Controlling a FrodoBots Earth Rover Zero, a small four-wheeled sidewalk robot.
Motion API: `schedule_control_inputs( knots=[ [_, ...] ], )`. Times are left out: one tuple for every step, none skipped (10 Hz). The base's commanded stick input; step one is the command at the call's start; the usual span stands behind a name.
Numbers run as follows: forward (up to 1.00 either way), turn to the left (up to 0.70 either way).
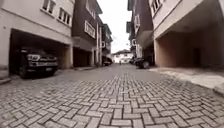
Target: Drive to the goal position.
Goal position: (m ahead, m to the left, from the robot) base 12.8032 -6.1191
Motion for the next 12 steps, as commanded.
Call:
schedule_control_inputs(
  knots=[
    [0.70, 0.00],
    [0.70, 0.00],
    [0.70, 0.00],
    [0.70, 0.00],
    [0.70, 0.00],
    [0.70, 0.00],
    [0.70, 0.00],
    [0.70, 0.00],
    [0.70, 0.00],
    [0.70, 0.00],
    [0.70, 0.00],
    [0.70, 0.00]
  ],
)
